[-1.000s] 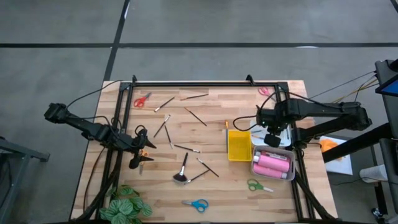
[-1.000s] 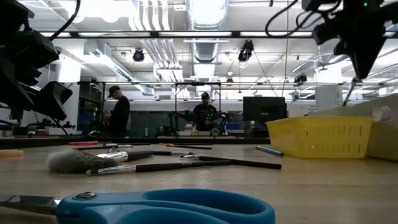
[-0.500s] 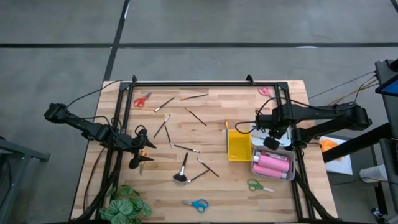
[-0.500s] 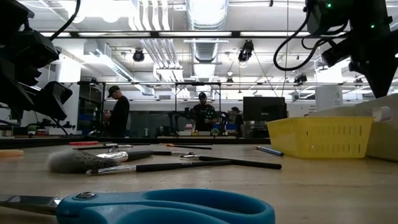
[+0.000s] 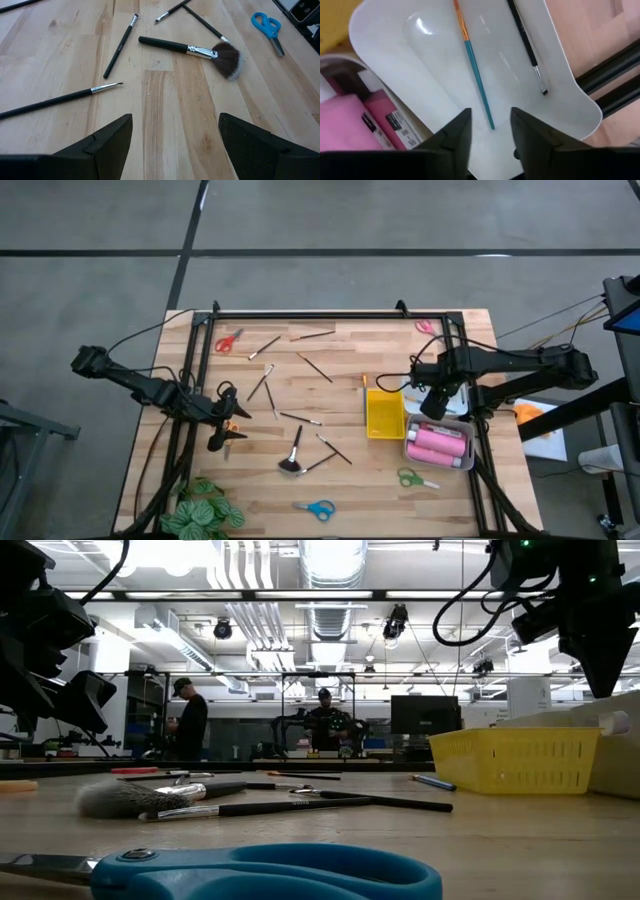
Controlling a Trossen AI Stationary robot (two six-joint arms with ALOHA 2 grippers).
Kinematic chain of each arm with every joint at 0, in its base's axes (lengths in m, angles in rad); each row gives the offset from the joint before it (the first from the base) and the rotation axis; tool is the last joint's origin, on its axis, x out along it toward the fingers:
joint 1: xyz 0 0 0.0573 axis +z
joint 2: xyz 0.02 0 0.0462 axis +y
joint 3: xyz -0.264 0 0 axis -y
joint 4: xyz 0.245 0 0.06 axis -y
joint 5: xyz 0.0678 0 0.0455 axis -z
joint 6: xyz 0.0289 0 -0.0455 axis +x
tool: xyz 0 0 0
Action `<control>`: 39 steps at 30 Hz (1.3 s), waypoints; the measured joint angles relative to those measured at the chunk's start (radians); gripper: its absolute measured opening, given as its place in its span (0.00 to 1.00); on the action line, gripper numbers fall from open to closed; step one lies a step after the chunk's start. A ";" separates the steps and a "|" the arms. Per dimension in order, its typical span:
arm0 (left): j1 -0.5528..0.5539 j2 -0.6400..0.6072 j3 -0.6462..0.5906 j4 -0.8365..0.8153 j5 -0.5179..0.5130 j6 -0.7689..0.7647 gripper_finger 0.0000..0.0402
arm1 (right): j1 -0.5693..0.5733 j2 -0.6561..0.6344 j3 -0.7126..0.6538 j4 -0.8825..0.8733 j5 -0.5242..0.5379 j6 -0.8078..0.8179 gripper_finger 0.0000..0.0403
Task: Pick & Place Paint Supplies
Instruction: Put the blue paint brush into the white bin
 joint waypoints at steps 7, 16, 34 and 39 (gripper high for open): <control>0.000 0.000 0.000 0.000 0.000 0.000 0.75 | 0.000 -0.001 0.023 0.034 -0.004 0.072 0.45; 0.000 0.000 0.000 0.000 0.000 0.000 0.75 | -0.095 -0.001 0.195 0.109 -0.003 0.017 0.45; 0.000 0.000 0.000 0.000 0.000 0.000 0.75 | -0.419 0.323 0.423 0.422 -0.165 0.126 0.45; 0.000 0.000 0.000 0.000 0.000 0.000 0.75 | -0.374 0.488 0.458 0.397 -0.181 0.167 0.45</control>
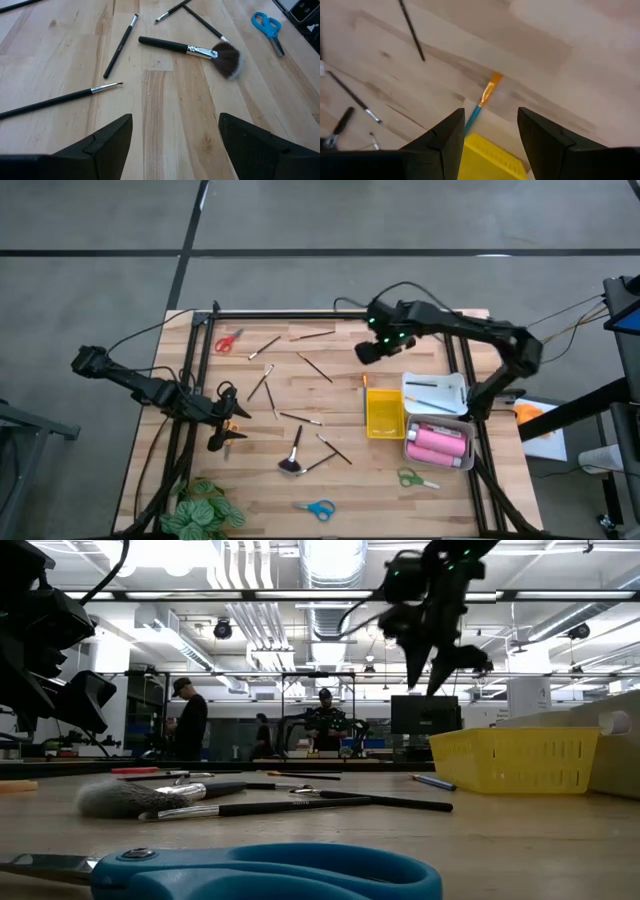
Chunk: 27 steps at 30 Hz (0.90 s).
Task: Pick & Place Paint Supplies
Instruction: Put the blue paint brush into the white bin
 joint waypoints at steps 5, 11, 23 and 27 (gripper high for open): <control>0.000 0.000 0.000 0.000 0.000 0.000 0.75 | 0.049 0.084 0.017 0.003 0.002 0.077 0.45; 0.000 0.000 0.000 0.000 0.000 0.000 0.75 | 0.086 0.154 0.012 0.007 0.031 0.155 0.45; 0.000 0.000 0.000 0.000 0.000 0.000 0.75 | 0.123 0.296 0.011 0.070 0.059 0.224 0.45; 0.000 0.000 0.000 0.000 0.000 0.000 0.75 | 0.123 0.326 0.010 0.069 0.060 0.223 0.45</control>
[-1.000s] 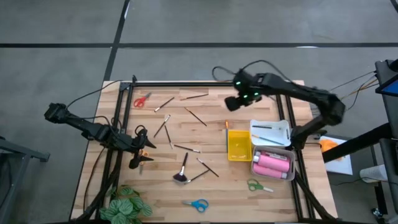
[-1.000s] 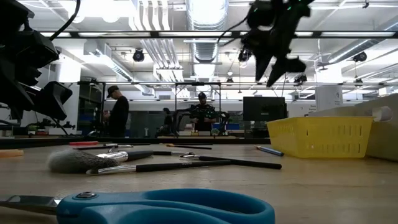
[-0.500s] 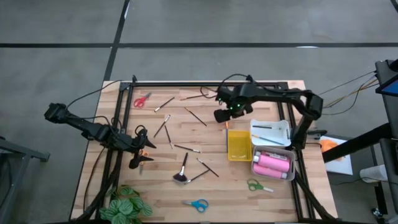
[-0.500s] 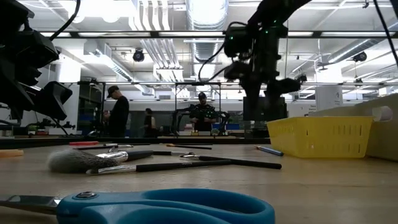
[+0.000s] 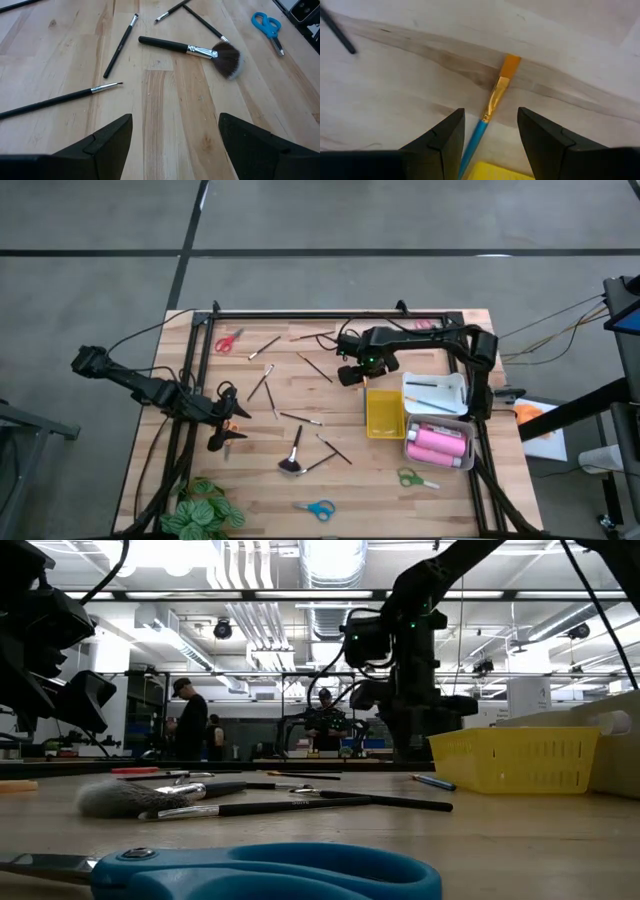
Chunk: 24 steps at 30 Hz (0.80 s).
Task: Pick & Place Paint Supplies
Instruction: Put the blue paint brush into the white bin
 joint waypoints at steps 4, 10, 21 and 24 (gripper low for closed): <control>0.000 0.000 0.000 0.000 0.000 0.000 0.75 | 0.000 0.030 0.000 0.018 0.000 -0.006 0.45; 0.000 0.000 0.000 0.000 0.000 0.000 0.75 | 0.000 0.062 0.000 0.034 0.000 -0.012 0.45; 0.000 0.000 0.000 0.000 0.000 0.000 0.75 | 0.000 0.076 -0.003 0.036 0.002 -0.022 0.30; 0.000 0.000 0.000 0.000 0.000 0.000 0.75 | 0.000 0.076 -0.004 0.040 0.003 -0.031 0.19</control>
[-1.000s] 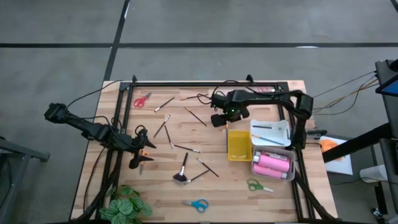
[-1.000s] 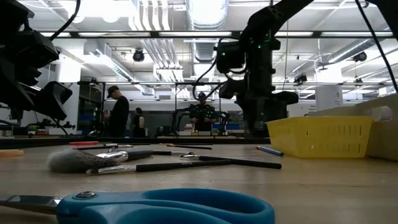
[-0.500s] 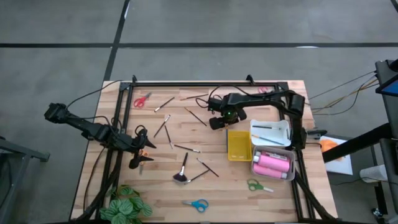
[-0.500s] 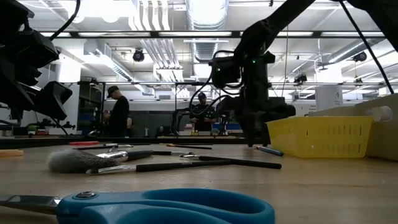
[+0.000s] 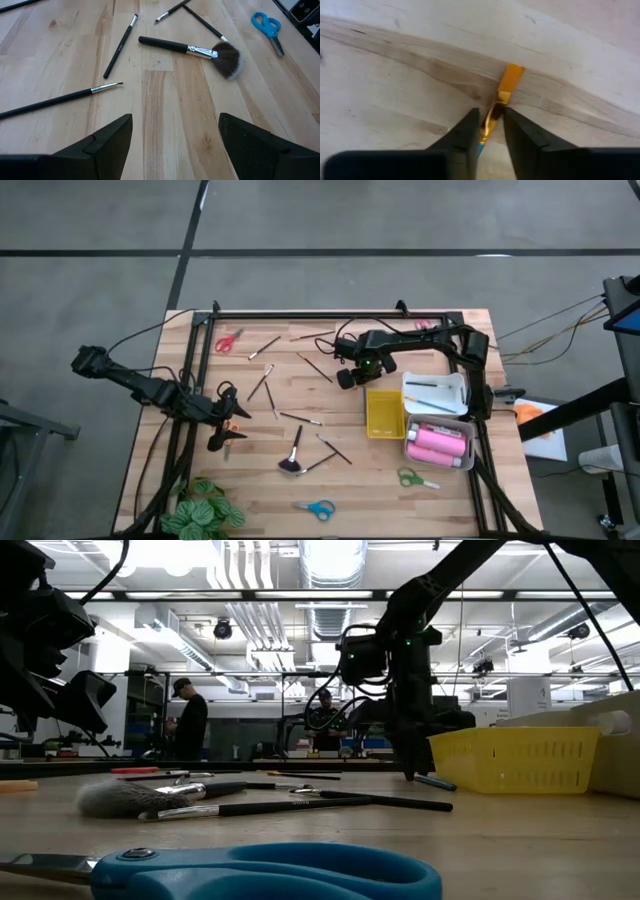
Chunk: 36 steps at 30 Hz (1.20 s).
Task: Pick & Place Paint Supplies
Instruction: Put the blue paint brush into the white bin
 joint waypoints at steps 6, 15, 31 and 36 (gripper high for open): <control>0.000 0.000 0.000 0.000 0.000 0.000 0.75 | 0.000 0.000 0.001 0.015 -0.002 0.000 0.04; 0.000 0.000 0.000 0.000 0.000 0.000 0.75 | -0.001 0.000 0.007 0.025 -0.005 -0.029 0.05; 0.000 0.000 0.000 0.000 0.000 0.000 0.75 | -0.015 0.000 0.084 0.165 -0.025 -0.165 0.05; 0.000 0.000 0.000 0.000 0.000 0.000 0.75 | -0.034 -0.024 0.115 0.214 -0.027 -0.227 0.05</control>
